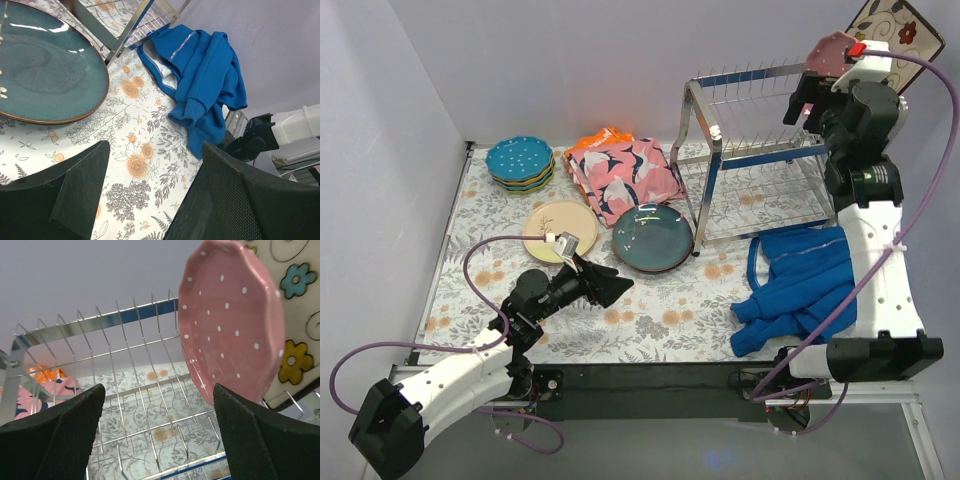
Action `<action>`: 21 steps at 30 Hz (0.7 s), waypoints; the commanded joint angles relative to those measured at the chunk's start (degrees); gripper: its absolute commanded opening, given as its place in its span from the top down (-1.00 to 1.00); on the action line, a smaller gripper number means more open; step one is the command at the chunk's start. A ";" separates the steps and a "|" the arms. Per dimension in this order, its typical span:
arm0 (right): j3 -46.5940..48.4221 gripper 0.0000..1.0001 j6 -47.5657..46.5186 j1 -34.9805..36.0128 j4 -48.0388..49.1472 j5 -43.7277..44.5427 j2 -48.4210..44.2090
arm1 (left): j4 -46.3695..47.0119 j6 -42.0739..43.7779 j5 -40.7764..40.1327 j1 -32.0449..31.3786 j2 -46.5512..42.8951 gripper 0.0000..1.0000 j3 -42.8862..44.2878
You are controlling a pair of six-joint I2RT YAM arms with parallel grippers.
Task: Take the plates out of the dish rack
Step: Unload the plate from the dish rack.
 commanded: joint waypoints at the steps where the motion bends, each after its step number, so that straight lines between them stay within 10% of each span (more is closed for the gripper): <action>1: -1.10 -0.86 -2.20 -0.07 6.85 1.02 -5.97 | -0.13 0.26 -0.23 -0.19 -0.36 -0.45 -0.09; 21: 3.65 -0.86 -1.85 -10.18 7.38 -5.91 6.68 | 0.67 -0.53 1.61 -0.19 2.19 -0.45 0.26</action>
